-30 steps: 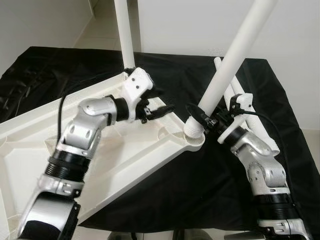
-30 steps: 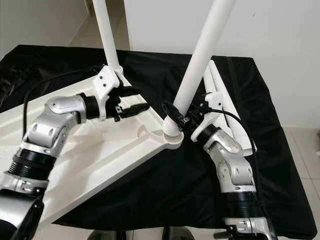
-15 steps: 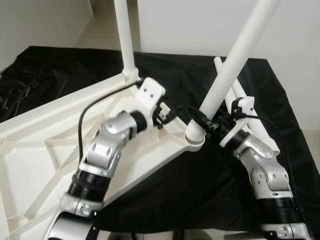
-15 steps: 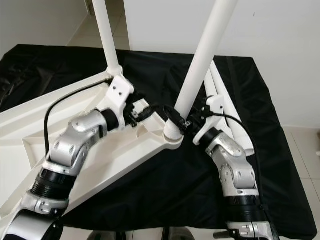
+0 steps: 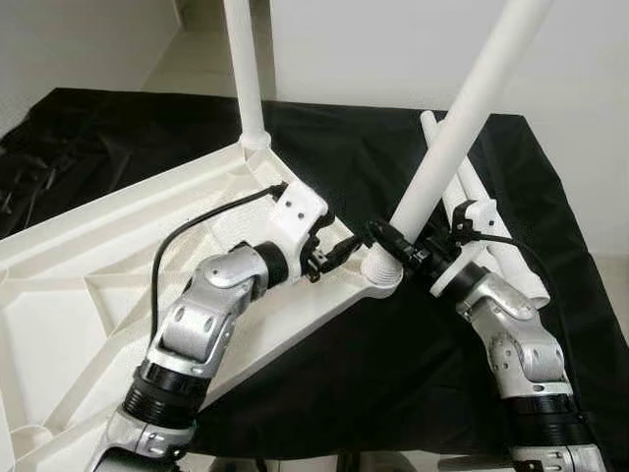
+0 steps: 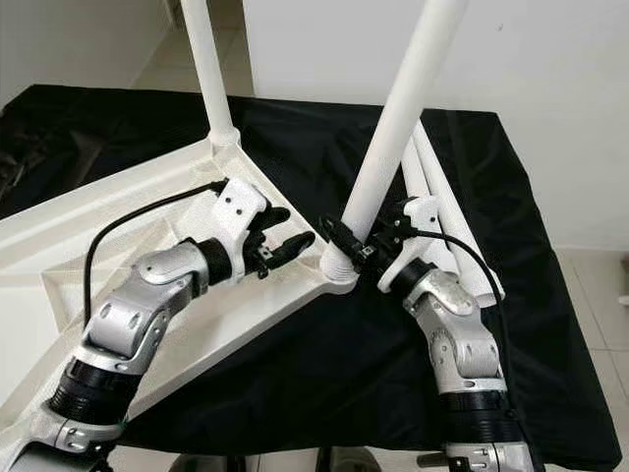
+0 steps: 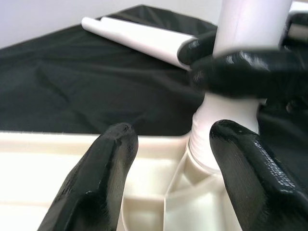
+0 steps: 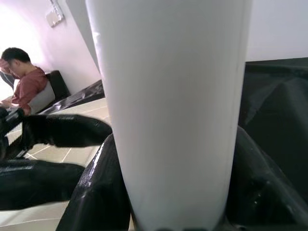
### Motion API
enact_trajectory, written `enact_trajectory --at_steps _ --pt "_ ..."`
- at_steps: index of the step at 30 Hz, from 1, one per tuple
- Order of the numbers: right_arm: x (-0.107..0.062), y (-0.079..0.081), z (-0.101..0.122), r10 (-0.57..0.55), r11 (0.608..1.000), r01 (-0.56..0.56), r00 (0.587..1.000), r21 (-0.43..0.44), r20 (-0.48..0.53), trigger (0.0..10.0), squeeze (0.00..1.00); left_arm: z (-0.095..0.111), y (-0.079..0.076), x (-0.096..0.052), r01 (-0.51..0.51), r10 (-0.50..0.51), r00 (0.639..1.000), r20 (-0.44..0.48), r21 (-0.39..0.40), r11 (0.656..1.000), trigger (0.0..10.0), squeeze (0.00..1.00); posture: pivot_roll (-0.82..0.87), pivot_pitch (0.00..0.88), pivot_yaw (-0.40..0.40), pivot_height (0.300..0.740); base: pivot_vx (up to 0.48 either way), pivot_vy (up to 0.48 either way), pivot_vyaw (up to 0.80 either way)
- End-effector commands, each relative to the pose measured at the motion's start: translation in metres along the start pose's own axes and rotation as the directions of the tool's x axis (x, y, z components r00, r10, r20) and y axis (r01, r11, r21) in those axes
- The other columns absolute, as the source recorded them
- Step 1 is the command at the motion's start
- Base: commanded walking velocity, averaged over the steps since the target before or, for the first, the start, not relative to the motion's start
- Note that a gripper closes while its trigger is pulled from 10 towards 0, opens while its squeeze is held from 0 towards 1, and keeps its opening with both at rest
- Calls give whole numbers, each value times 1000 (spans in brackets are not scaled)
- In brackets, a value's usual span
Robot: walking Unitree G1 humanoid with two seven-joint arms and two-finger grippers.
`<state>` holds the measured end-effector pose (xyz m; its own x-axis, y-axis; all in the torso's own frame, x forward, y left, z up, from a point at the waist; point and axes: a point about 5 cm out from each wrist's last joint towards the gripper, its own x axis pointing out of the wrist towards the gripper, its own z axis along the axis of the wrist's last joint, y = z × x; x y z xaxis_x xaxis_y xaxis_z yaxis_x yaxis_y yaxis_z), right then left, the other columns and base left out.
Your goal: Building children table
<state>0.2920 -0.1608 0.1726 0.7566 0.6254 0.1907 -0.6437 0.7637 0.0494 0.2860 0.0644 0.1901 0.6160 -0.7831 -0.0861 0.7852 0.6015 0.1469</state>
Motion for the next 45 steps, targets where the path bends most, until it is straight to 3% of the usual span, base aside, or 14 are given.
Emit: enact_trajectory --at_steps 1,5,8,11,12,15,24,28,31,34,45 --pt "-5 -3 -17 -25 999 28 997 39 -70 10000 0 0 -1 -2 6 -6 1000 -9 0 1000 10000 0 0 109 1 740 0 0 0" --pt "-7 -7 -22 -52 998 56 994 36 -92 10000 0 -1 0 -4 -1 1 1000 -19 2 1000 10000 0 3 111 -3 740 0 0 0" --pt "-8 -6 -25 -53 998 49 992 -43 -114 10000 0 -1 3 -7 -11 12 1000 -25 6 1000 10000 0 3 112 -4 740 0 0 0" --pt "-8 -5 -24 -50 997 42 992 -66 -114 10000 0 -1 3 -8 -12 13 1000 -26 6 1000 10000 0 3 112 -4 740 0 0 0" --pt "-7 3 -25 0 993 -15 992 -116 -129 10000 0 -1 3 -9 -17 17 999 -32 5 1000 10000 0 3 117 -4 740 0 0 0" --pt "-7 9 -28 38 985 -62 988 -161 -151 10000 0 -1 3 -11 -20 20 999 -38 6 1000 10000 0 5 119 -5 740 0 0 0" --pt "-8 18 -33 95 970 -133 978 -204 -188 10000 0 -1 2 -12 -21 21 999 -42 4 1000 10000 0 8 123 -8 740 0 0 0" --pt "-9 15 -36 76 979 -108 980 -172 -183 10000 0 -1 2 -13 -22 22 999 -44 2 1000 10000 0 9 123 -8 740 0 0 0" --pt "-10 1 -36 -21 999 13 988 -51 -153 10000 0 -1 2 -13 -22 22 999 -48 -1 1000 10000 0 11 124 -6 740 0 0 0" --pt "-10 -6 -38 -69 998 69 986 -9 -154 10000 0 -1 1 -13 -19 19 999 -50 -4 1000 10000 0 11 124 -6 740 0 0 0" --pt "-13 -9 -49 -104 993 113 977 38 -187 10000 0 -1 1 -14 -25 25 998 -52 -4 1000 10000 0 15 116 -9 740 0 0 0"
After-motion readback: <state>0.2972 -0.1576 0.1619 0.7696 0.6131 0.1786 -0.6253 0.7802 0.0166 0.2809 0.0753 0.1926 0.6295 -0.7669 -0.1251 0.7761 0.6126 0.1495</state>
